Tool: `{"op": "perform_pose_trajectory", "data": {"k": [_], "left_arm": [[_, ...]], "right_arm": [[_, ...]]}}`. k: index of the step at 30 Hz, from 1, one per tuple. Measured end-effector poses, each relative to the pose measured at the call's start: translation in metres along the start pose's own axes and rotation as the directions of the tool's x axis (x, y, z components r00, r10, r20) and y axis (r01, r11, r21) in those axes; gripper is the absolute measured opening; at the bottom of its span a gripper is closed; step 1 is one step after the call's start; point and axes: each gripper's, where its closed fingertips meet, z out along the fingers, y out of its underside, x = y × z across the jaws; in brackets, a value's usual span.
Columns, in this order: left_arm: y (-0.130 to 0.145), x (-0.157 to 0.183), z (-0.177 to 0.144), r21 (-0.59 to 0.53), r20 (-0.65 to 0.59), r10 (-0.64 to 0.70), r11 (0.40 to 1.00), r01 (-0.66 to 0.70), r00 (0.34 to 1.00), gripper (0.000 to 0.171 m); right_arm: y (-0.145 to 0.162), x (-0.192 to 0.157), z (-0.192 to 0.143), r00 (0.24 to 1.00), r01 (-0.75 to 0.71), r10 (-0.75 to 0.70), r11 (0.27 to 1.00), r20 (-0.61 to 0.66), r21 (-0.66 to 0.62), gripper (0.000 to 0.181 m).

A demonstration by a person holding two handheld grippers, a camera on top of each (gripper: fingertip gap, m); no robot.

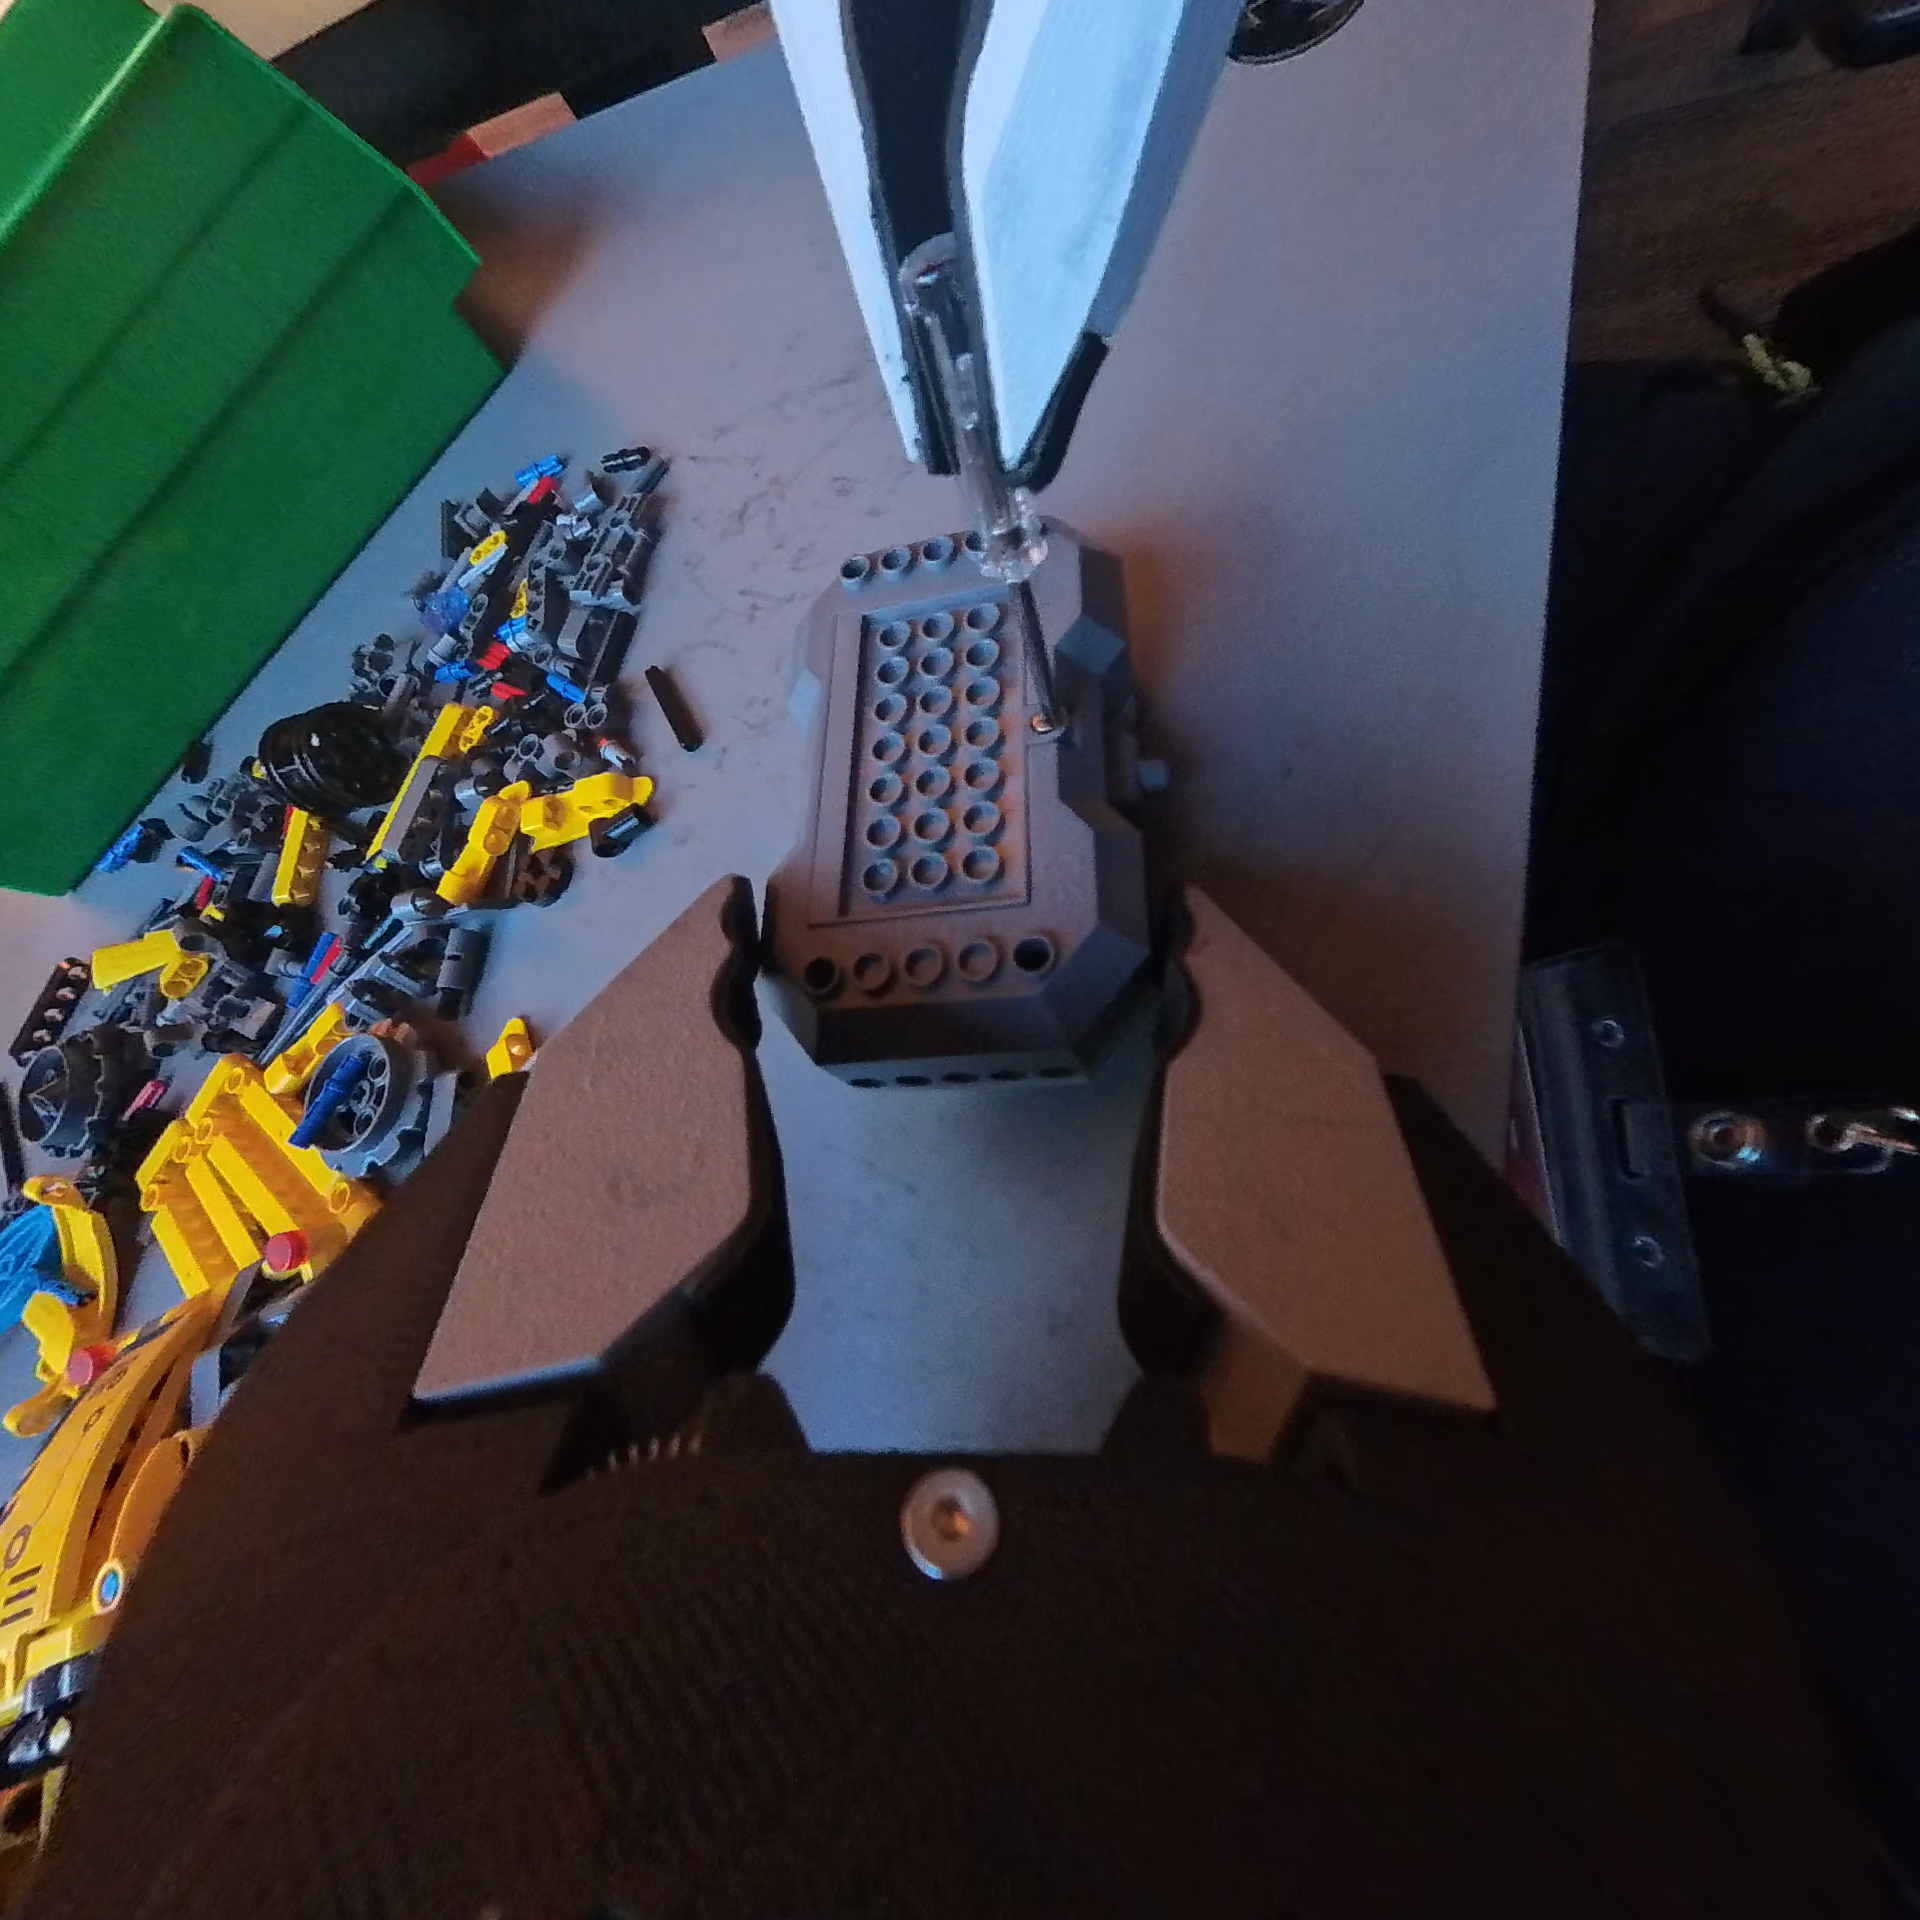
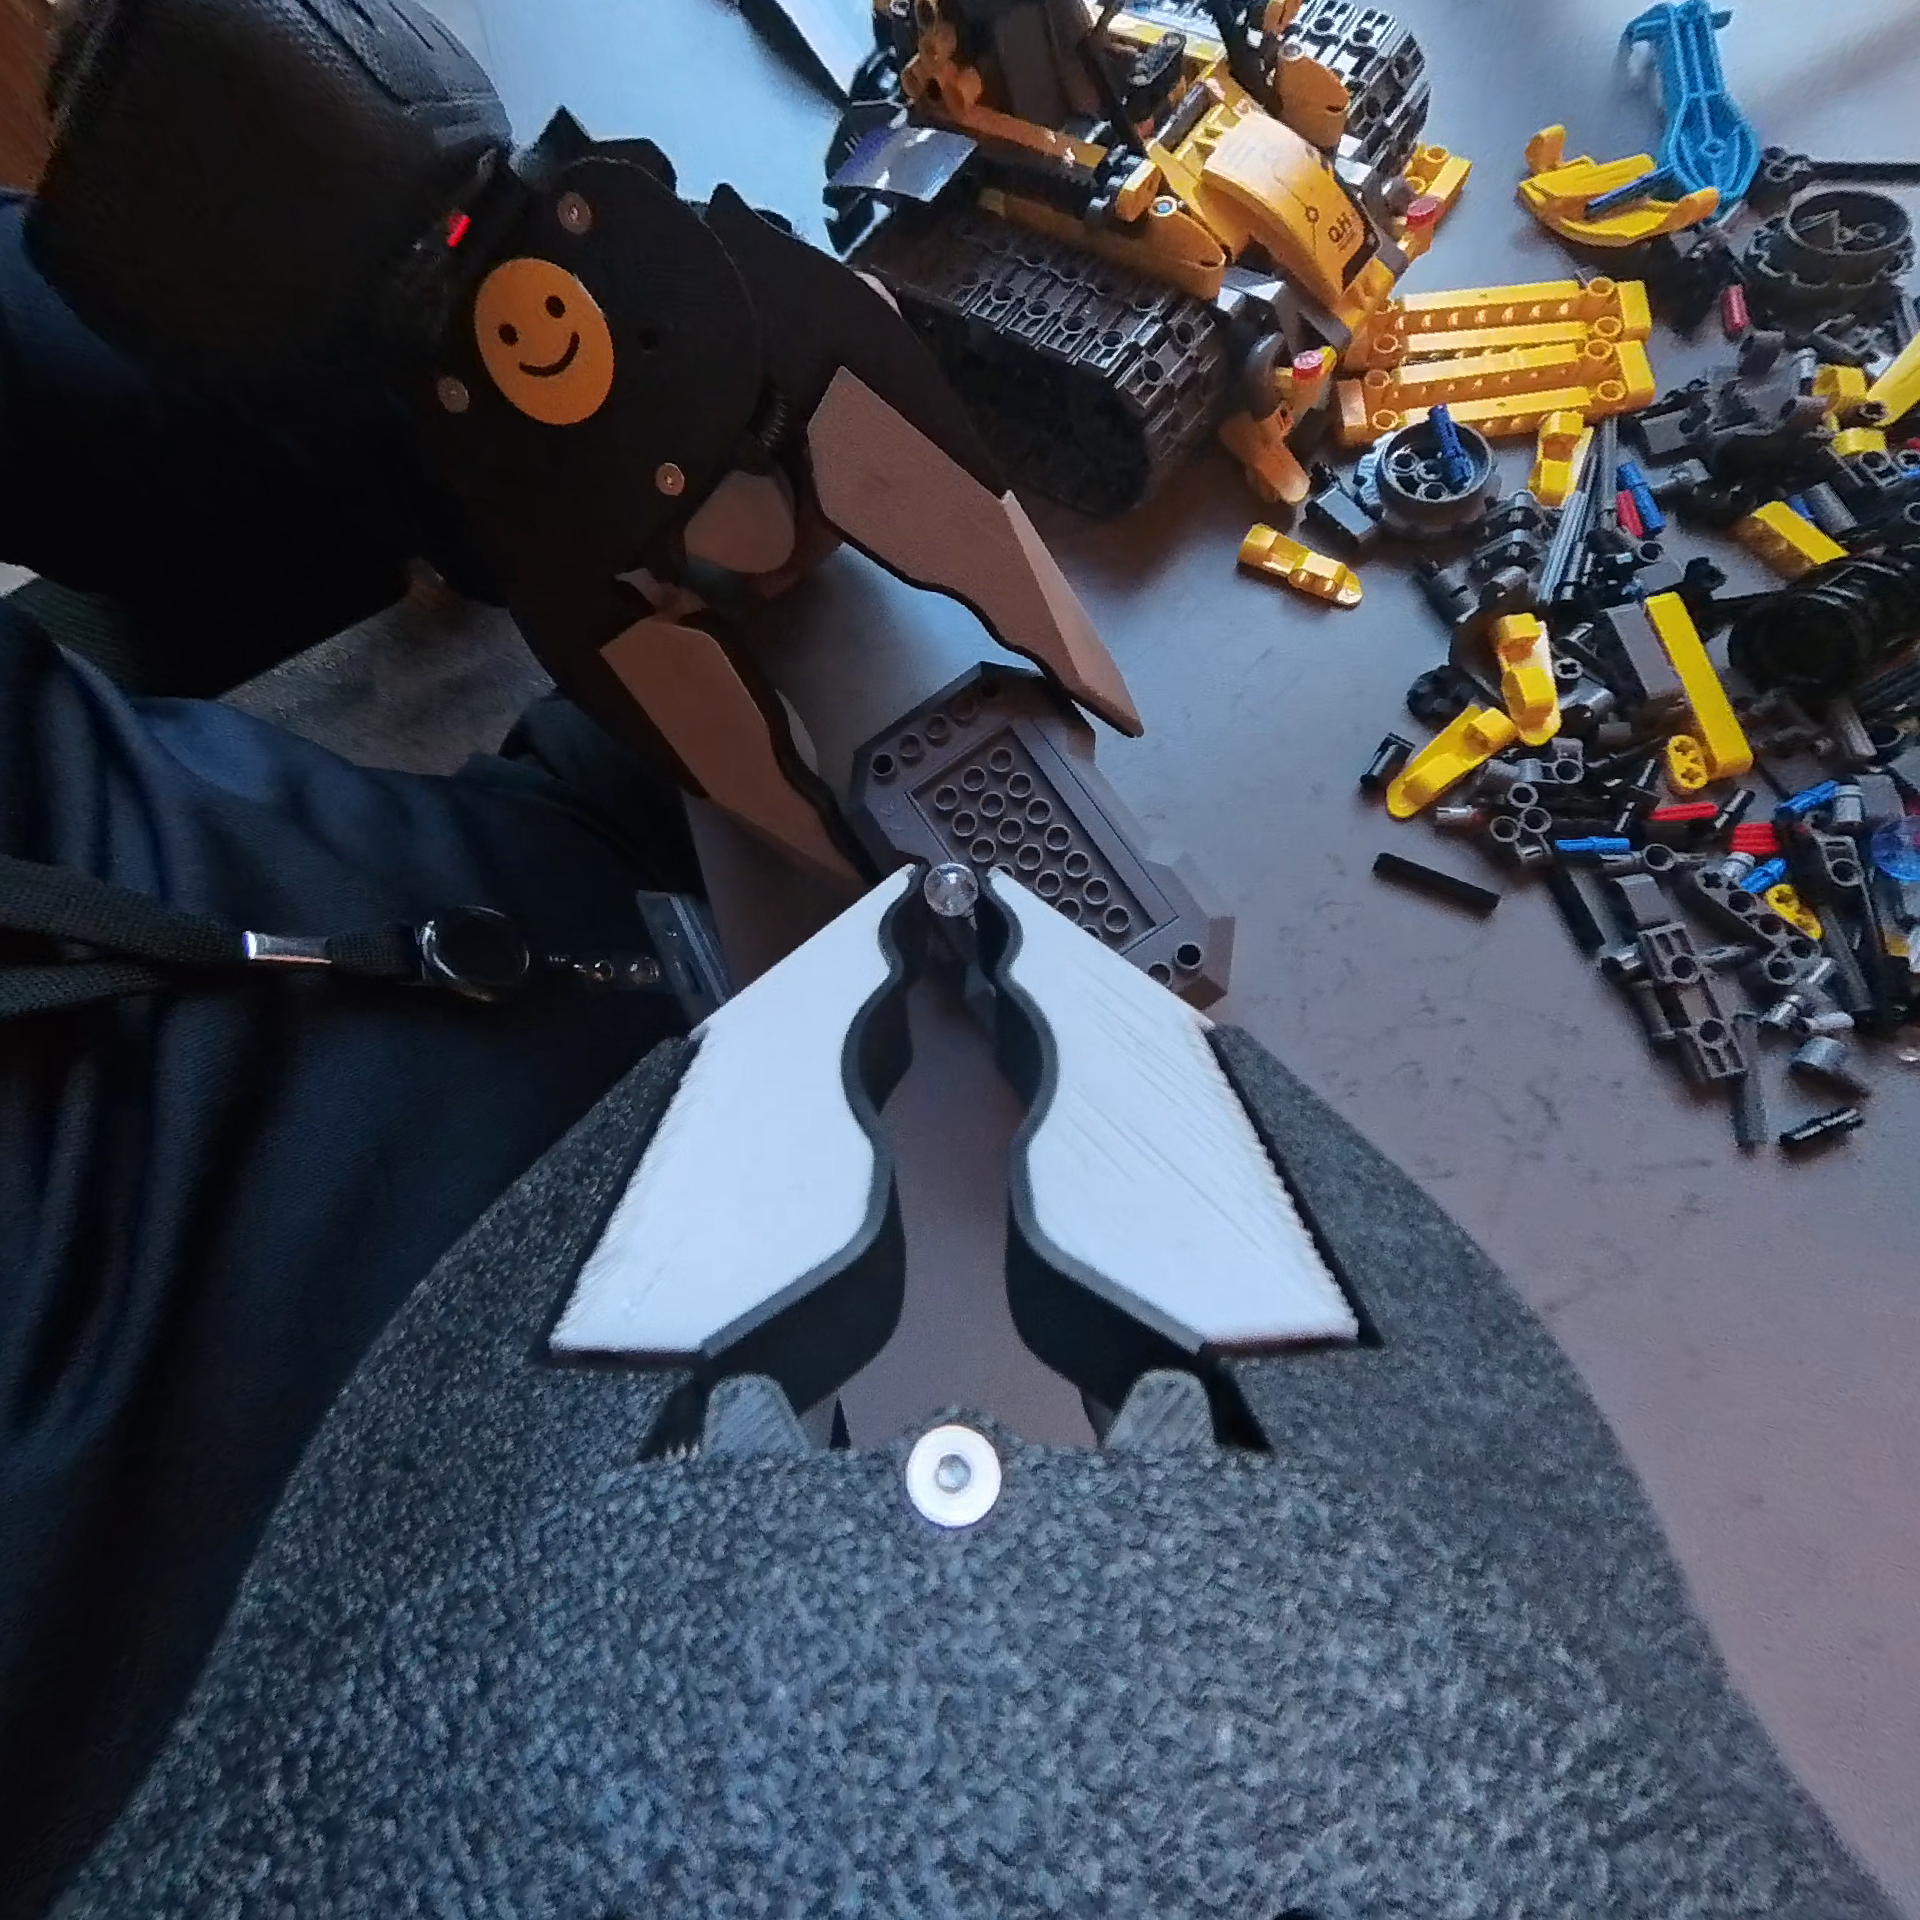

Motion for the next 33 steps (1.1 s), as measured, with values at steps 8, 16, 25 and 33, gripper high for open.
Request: {"op": "perform_pose_trajectory", "data": {"k": [8,16,25,33], "left_arm": [[0.0,0.0,0.001,0.004,-0.004,-0.009,1.0,0.009,1.0,0.074],[0.0,0.0,0.001,0.007,-0.004,-0.01,1.0,0.01,1.0,0.074],[-0.001,0.001,0.0,0.007,0.0,0.012,1.0,-0.012,1.0,0.073],[0.0,0.002,-0.003,0.031,-0.021,0.066,0.997,-0.065,0.998,0.073]], "right_arm": [[0.0,0.003,-0.002,1.0,-0.003,0.003,1.0,-0.012,0.006,0.008],[0.0,0.003,0.0,1.0,-0.004,0.004,1.0,-0.014,0.005,0.008],[0.001,-0.003,0.002,0.988,0.148,-0.15,0.988,-0.024,-0.052,0.008],[0.004,-0.01,0.003,0.912,0.411,-0.408,0.906,0.048,-0.099,0.008]]}}
